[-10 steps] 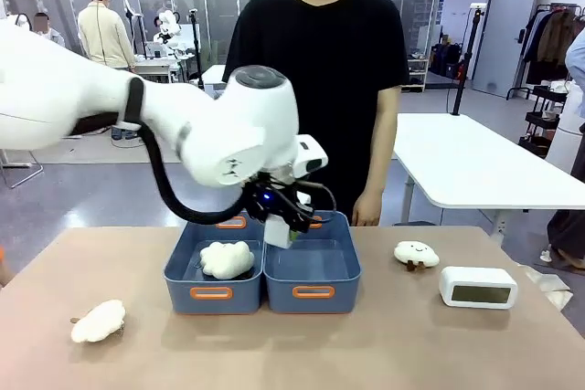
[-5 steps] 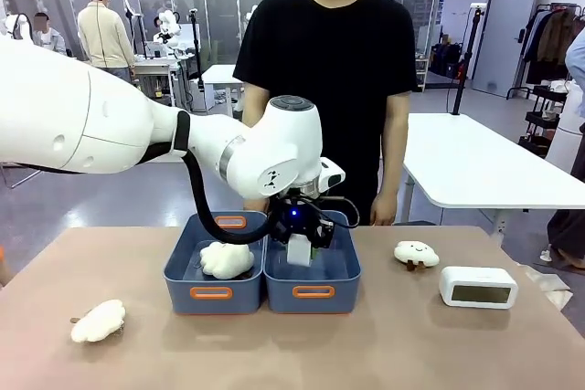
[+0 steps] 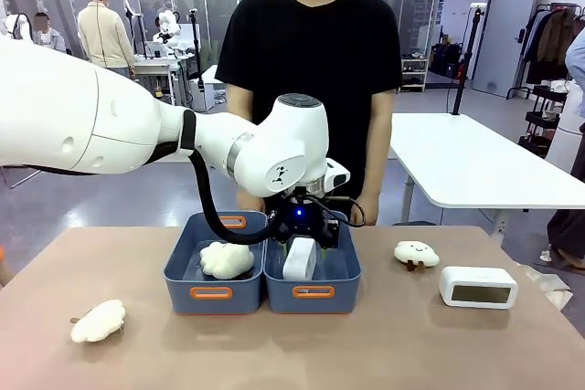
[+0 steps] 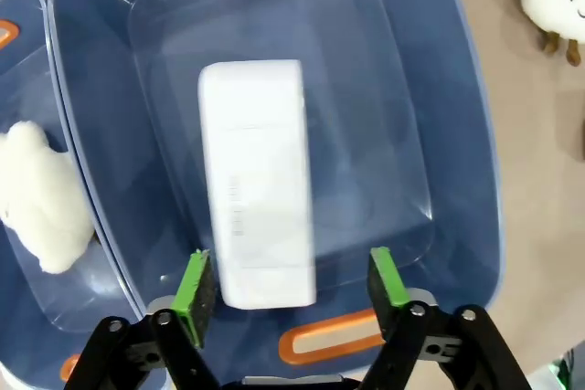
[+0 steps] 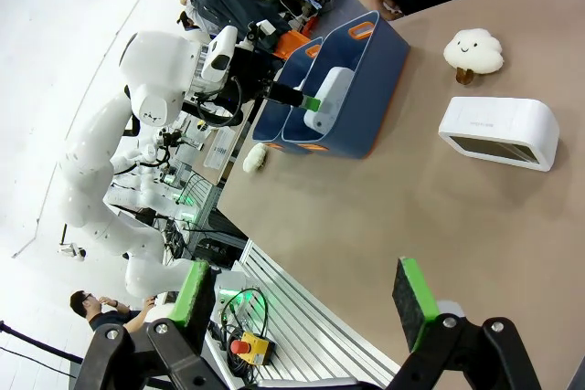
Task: Sort the digital clocks into the basket.
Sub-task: Pick up the Digital clock from the table and place it into the empty Plastic storage basket.
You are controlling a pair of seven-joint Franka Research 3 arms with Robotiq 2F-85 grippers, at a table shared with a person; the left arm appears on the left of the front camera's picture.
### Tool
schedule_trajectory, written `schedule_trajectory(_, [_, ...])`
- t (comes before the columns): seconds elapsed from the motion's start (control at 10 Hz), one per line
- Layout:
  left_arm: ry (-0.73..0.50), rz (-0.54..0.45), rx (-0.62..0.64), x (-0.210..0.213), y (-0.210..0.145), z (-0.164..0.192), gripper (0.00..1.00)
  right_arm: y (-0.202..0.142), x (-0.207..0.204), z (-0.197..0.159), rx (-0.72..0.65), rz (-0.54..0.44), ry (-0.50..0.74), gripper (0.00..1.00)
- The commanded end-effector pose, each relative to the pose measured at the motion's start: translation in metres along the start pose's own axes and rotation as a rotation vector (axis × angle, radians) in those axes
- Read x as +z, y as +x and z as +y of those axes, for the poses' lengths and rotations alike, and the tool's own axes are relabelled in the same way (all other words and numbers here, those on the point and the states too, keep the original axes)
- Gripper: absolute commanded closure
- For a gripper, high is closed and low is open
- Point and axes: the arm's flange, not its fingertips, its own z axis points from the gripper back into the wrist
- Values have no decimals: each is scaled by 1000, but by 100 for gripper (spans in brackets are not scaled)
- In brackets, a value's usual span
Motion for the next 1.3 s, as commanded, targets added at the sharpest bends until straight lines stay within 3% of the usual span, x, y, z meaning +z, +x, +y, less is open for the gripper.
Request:
schedule_trajectory(0.0, [2, 18, 15, 5, 1, 2, 0, 1, 1, 0, 14, -8, 10, 0])
schedule_trajectory(0.4, [-19, -33, -15, 21, -9, 15, 0, 1, 1, 0, 14, -8, 10, 0])
schedule_trajectory(0.5, [-87, -68, -55, 41, -24, 38, 0, 1, 1, 0, 14, -8, 10, 0])
schedule_trajectory(0.8, [-340, -64, 80, 87, -65, 146, 0, 1, 1, 0, 14, -8, 10, 0])
schedule_trajectory(1.2, [-495, -188, 223, 114, -105, 269, 0, 1, 1, 0, 14, -8, 10, 0])
